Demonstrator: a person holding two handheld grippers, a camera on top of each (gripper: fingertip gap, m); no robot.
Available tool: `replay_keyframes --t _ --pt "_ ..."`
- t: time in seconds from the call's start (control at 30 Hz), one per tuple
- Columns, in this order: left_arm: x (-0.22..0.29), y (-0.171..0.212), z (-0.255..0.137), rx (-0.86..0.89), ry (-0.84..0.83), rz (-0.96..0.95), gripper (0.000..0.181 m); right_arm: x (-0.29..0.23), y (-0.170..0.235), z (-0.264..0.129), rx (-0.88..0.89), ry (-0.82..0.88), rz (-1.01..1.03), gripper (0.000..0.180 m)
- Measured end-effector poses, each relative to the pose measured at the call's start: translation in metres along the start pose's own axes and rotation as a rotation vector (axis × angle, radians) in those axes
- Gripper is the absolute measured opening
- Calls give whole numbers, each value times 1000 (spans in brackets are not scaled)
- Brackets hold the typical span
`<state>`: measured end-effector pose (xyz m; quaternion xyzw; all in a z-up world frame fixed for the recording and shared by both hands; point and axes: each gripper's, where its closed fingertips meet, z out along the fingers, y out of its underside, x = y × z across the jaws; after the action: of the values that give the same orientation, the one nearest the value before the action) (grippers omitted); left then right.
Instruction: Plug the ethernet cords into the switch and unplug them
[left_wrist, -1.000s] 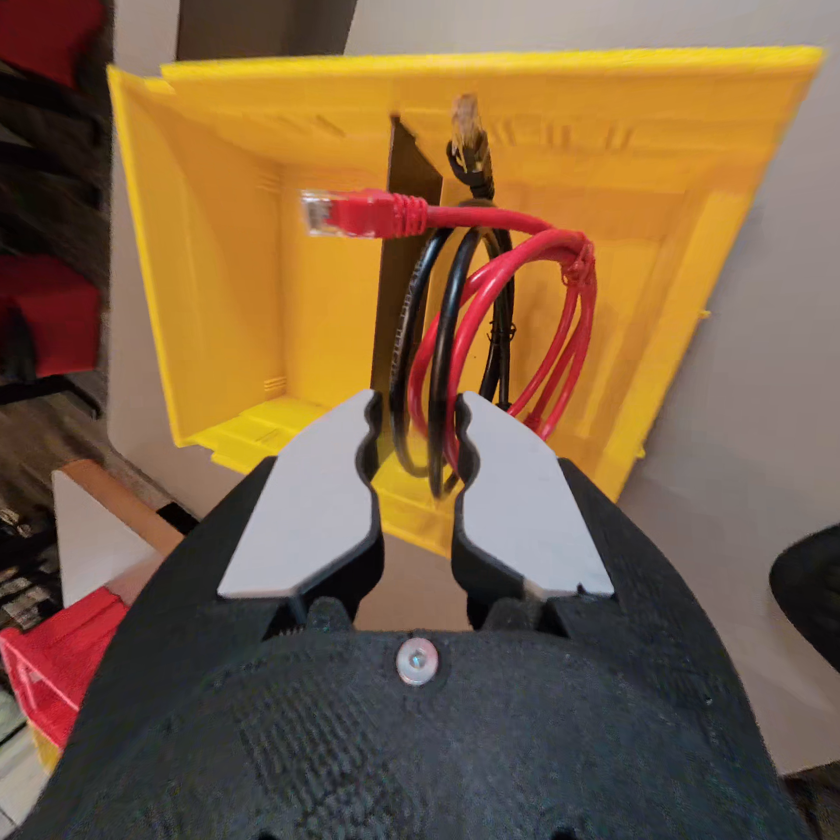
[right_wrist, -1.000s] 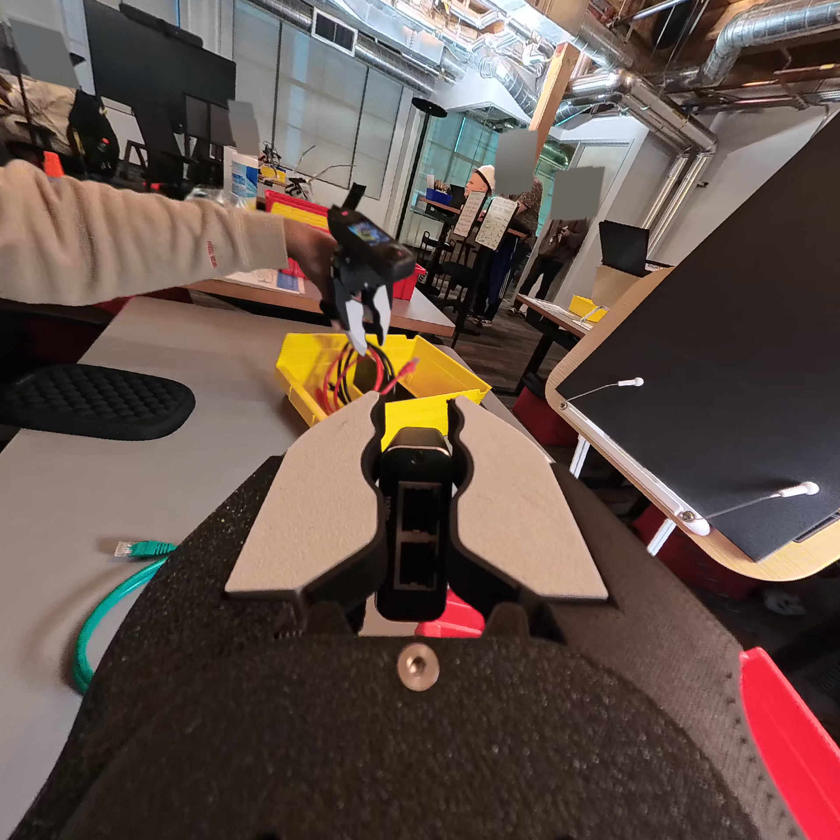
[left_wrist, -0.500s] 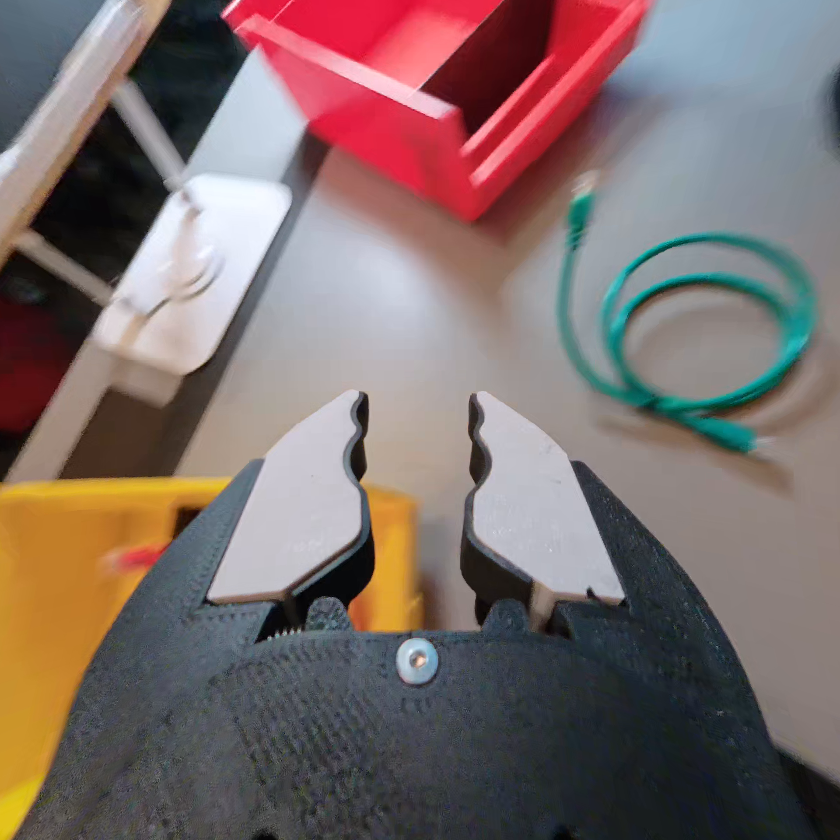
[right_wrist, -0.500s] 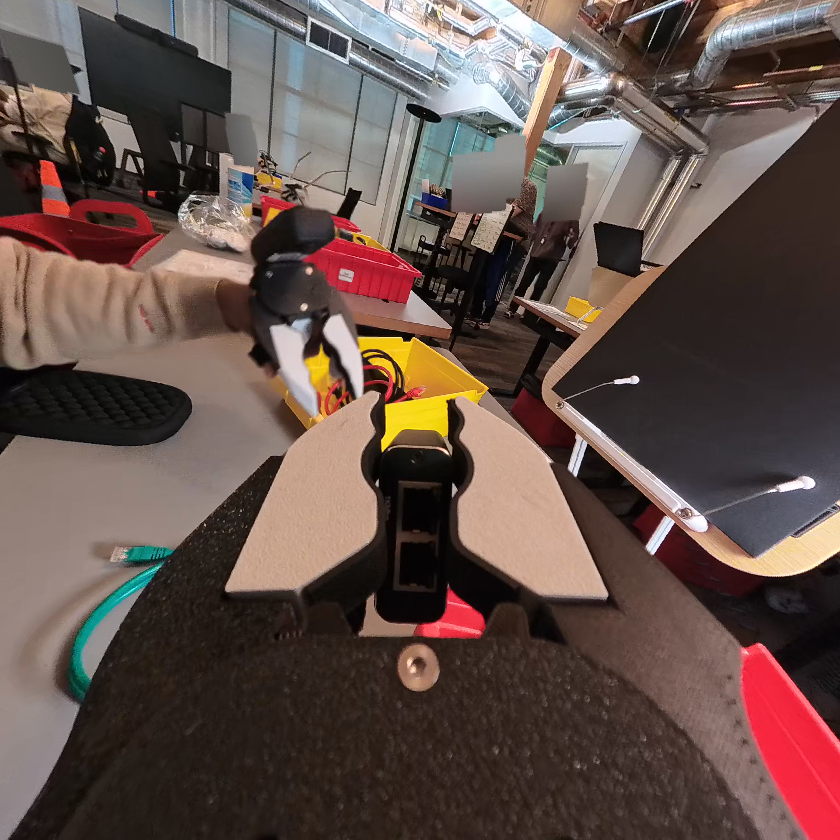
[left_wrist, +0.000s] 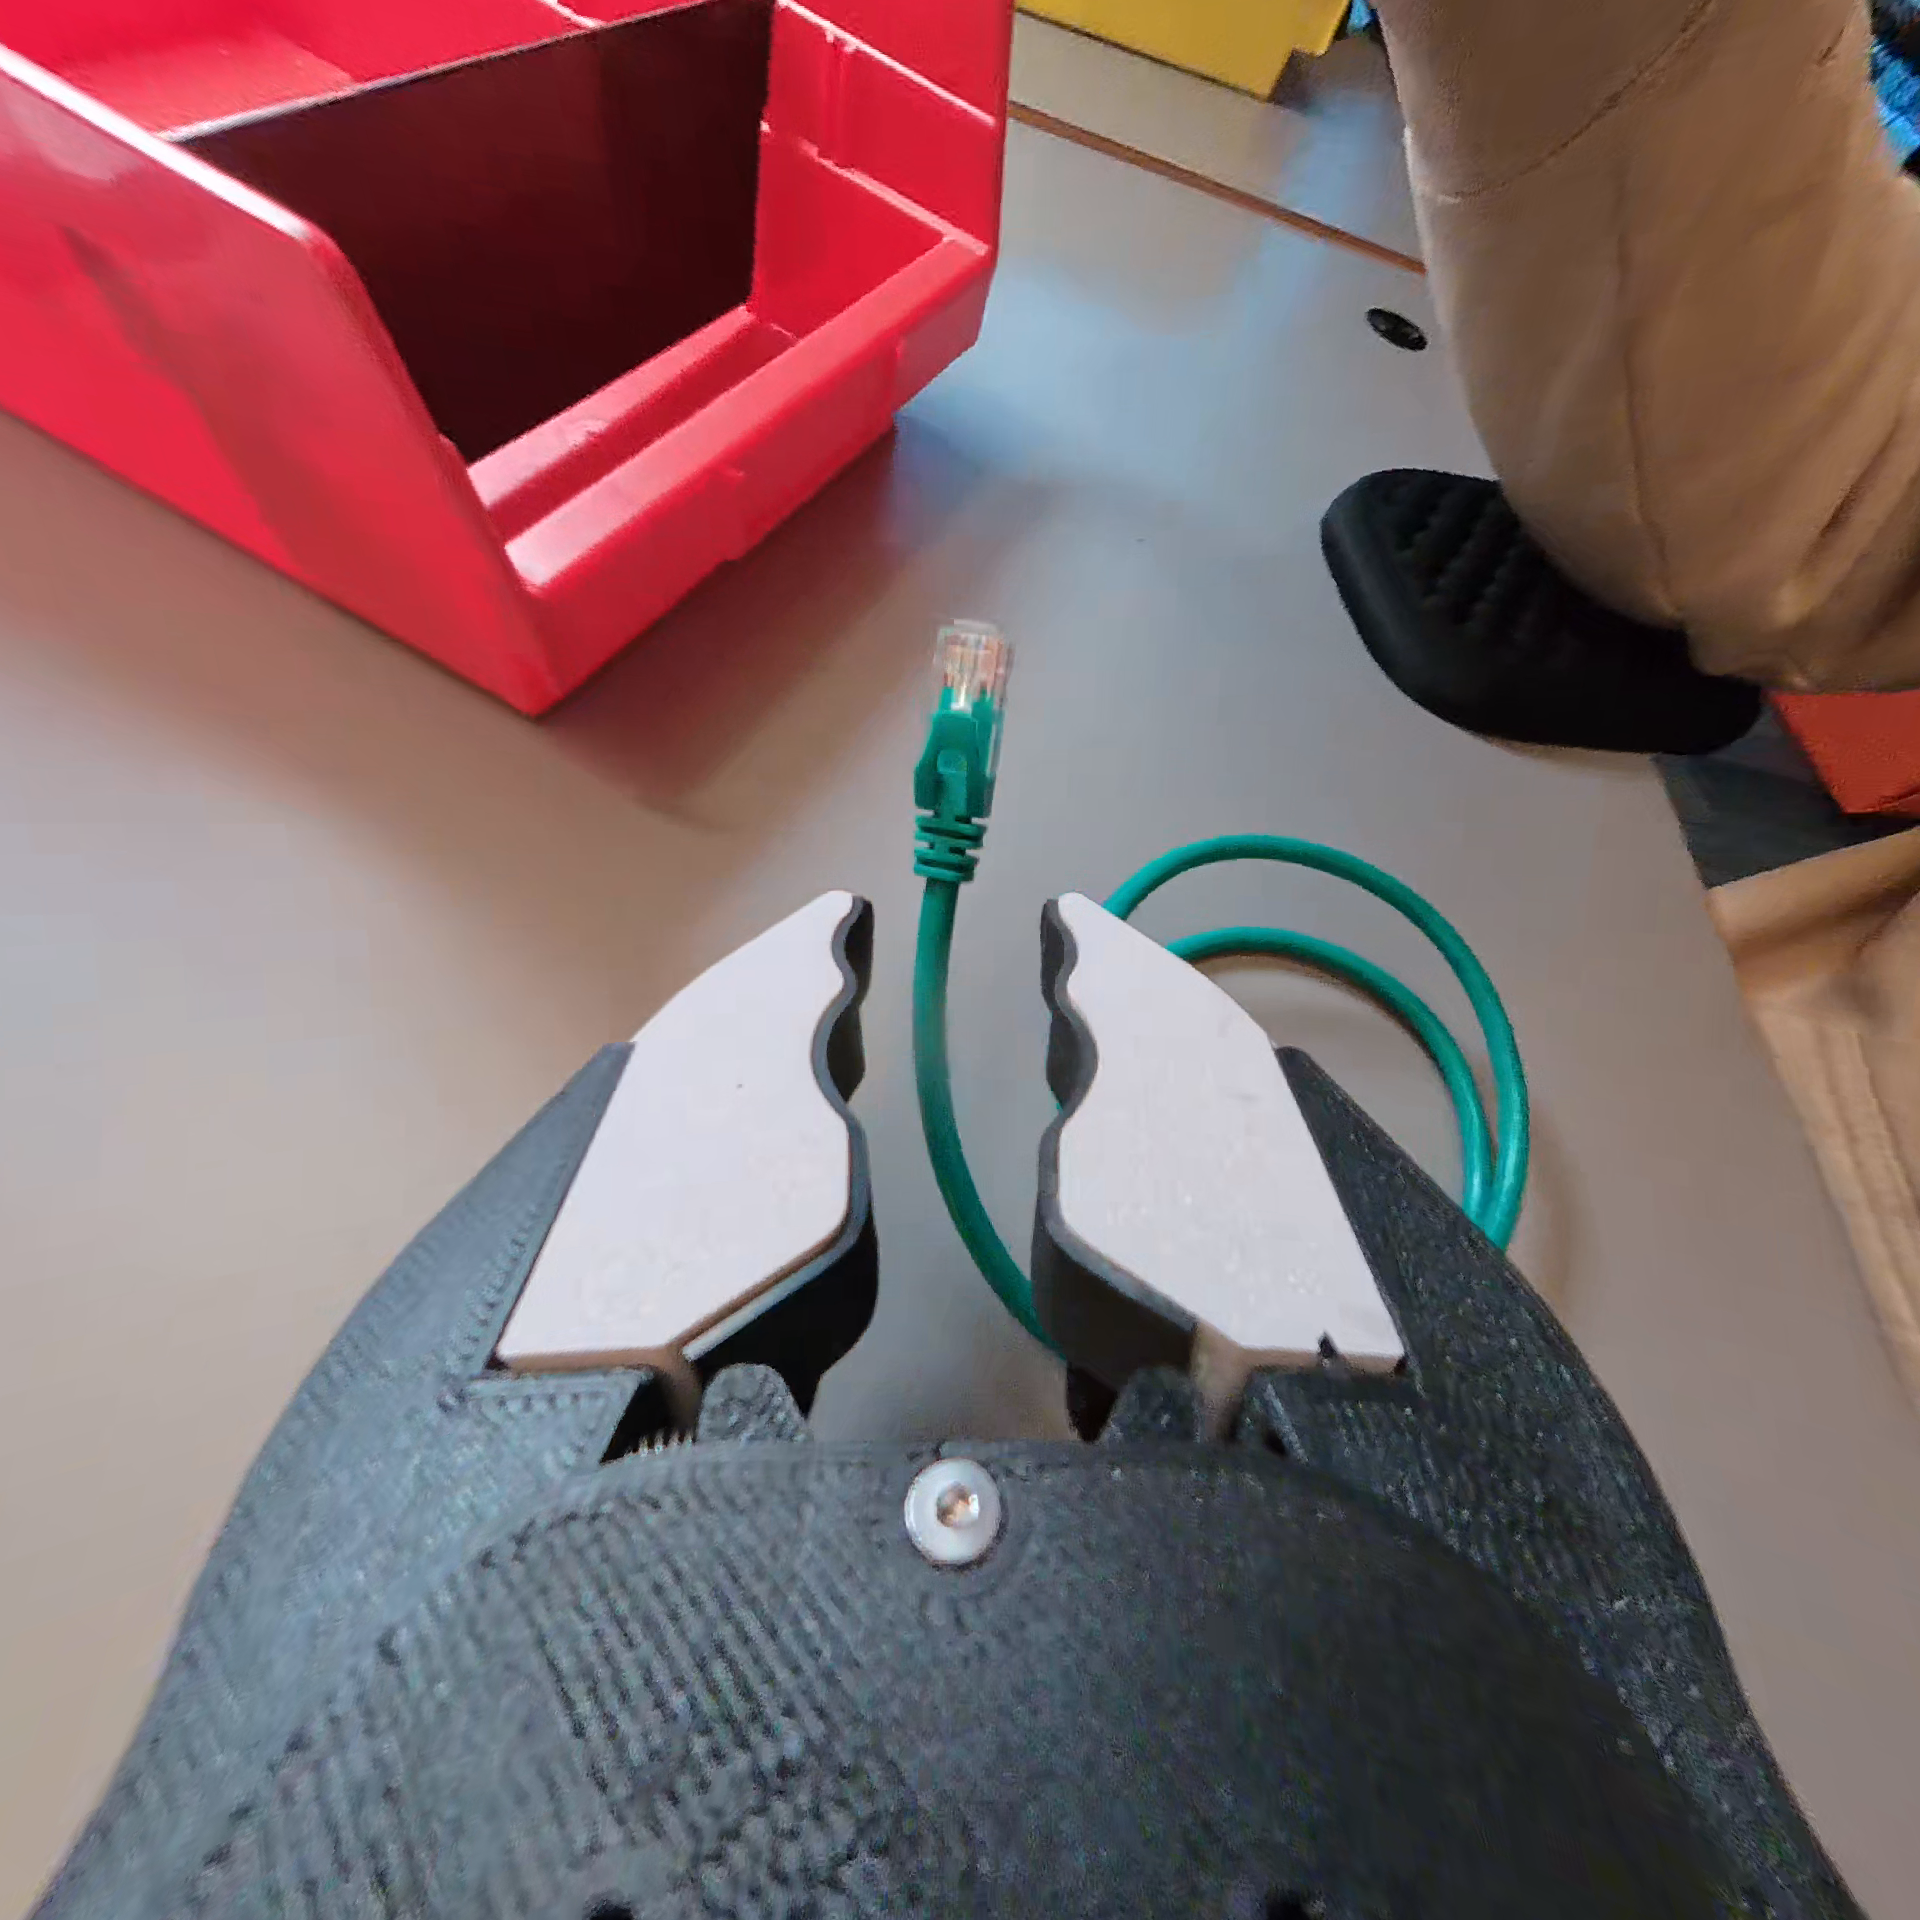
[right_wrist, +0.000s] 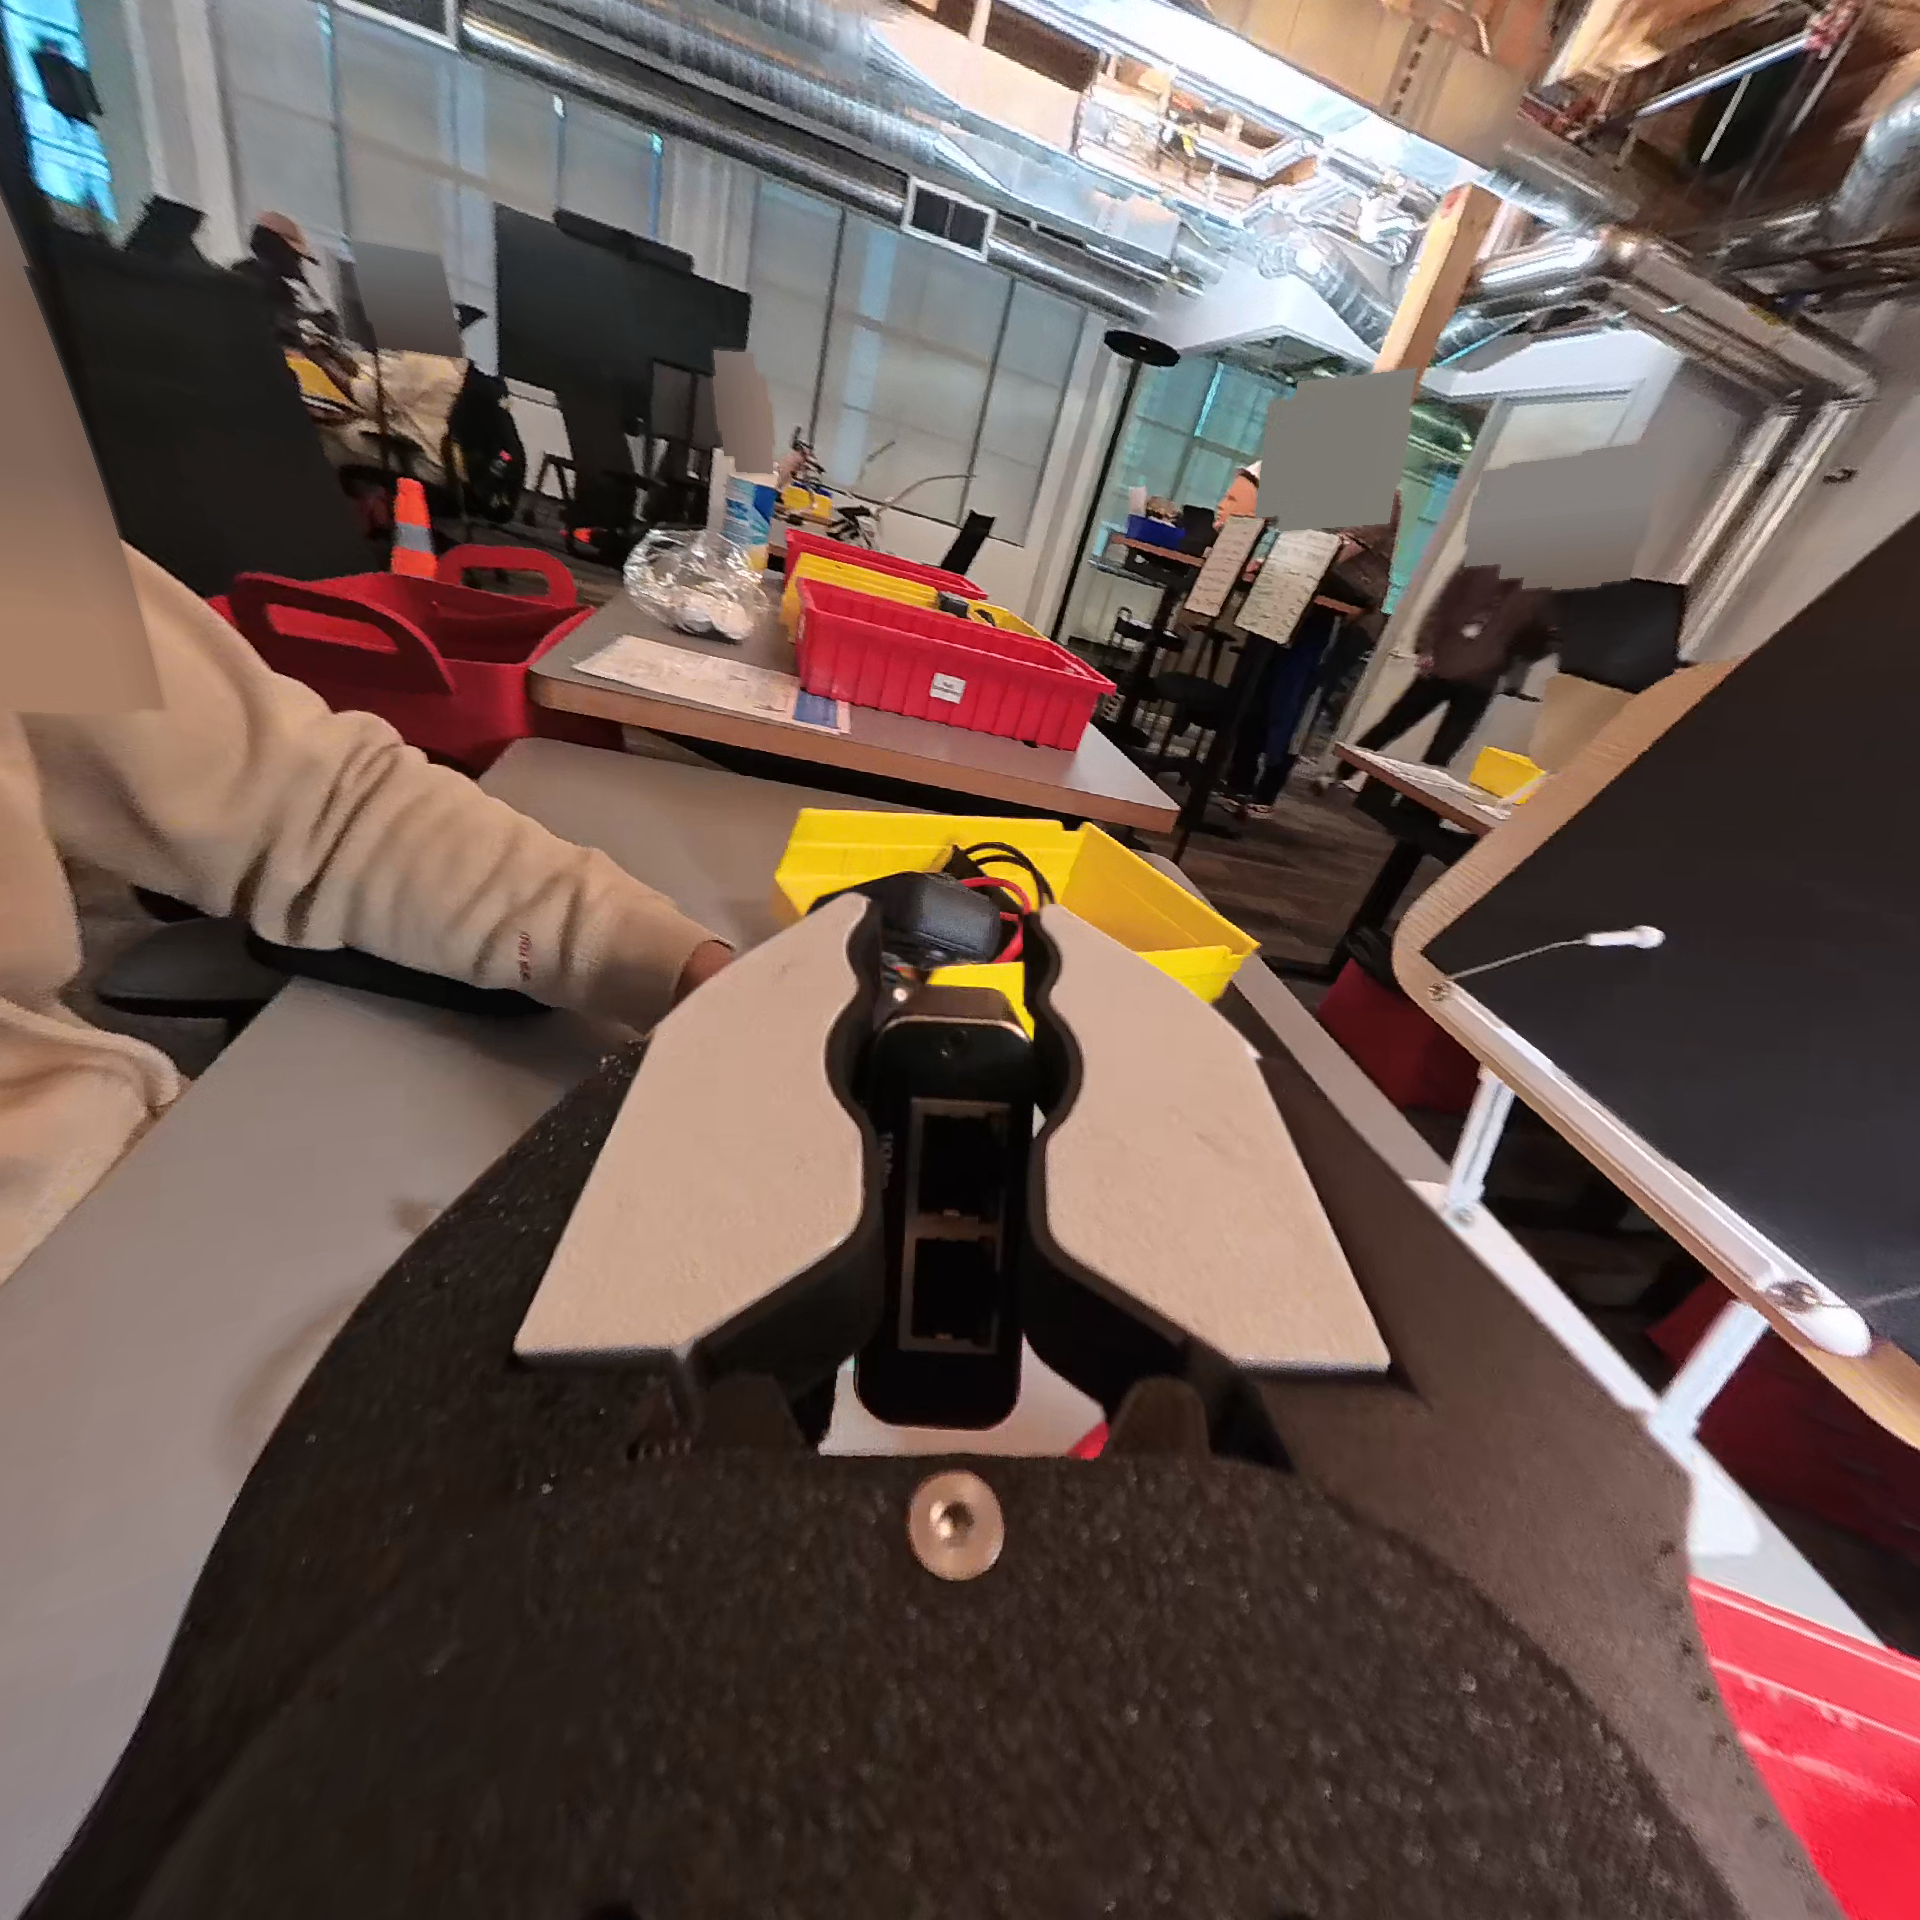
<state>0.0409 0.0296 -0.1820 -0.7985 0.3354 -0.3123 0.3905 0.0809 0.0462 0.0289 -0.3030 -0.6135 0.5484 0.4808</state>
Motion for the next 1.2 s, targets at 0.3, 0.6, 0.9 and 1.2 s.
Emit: replay_keyframes --t 0.3,0.6,0.9,1.2 --pt "21 12 -17 -66 59 36 5 -18 3 10 128 -175 147 25" --pt "78 -92 -58 342 -23 241 47 -47 -9 48 283 -278 231 26" --pt "73 -93 -86 270 -203 477 24 -63 22 68 -29 -223 18 27" --pt "83 -98 -98 357 -141 500 24 -68 30 73 -119 -192 -67 29"
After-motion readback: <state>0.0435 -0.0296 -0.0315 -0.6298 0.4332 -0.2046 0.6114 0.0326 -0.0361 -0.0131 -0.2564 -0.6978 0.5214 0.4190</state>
